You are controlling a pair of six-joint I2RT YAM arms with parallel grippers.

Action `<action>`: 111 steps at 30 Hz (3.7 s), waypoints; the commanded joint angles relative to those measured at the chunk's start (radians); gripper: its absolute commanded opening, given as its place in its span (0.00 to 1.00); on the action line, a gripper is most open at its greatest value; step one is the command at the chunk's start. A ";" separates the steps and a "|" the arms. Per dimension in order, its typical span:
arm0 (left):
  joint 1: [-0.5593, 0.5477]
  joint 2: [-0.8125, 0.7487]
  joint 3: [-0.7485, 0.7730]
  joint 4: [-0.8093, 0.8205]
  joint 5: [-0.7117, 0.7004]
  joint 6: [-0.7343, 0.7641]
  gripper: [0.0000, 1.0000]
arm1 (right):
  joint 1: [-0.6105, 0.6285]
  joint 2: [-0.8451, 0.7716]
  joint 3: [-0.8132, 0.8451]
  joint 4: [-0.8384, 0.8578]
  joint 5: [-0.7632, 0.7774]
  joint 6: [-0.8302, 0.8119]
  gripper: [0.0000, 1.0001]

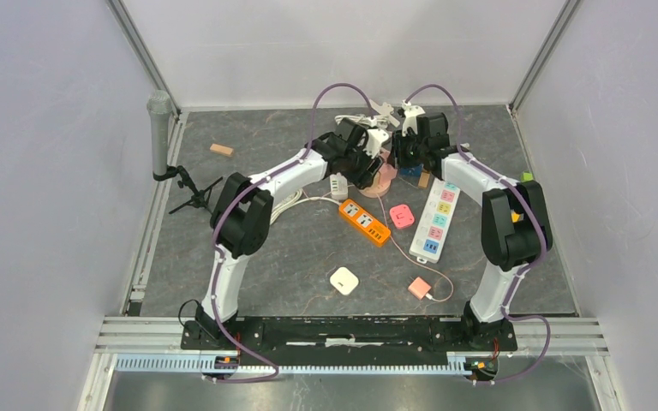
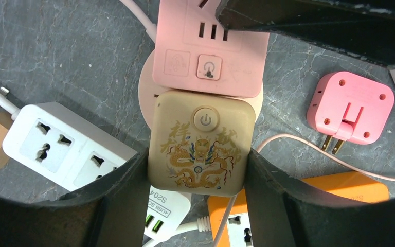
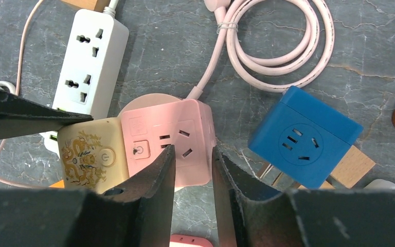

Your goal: Pull the plug off the socket

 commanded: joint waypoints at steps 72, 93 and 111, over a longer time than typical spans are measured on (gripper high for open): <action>0.039 -0.189 -0.225 0.290 0.115 -0.144 0.02 | 0.024 0.033 -0.175 -0.162 -0.046 -0.071 0.36; 0.020 -0.188 -0.208 0.253 0.086 -0.047 0.02 | 0.059 0.002 -0.250 -0.163 0.024 -0.075 0.35; 0.073 -0.236 -0.255 0.336 0.248 -0.189 0.02 | 0.087 -0.031 -0.338 -0.143 0.114 -0.092 0.34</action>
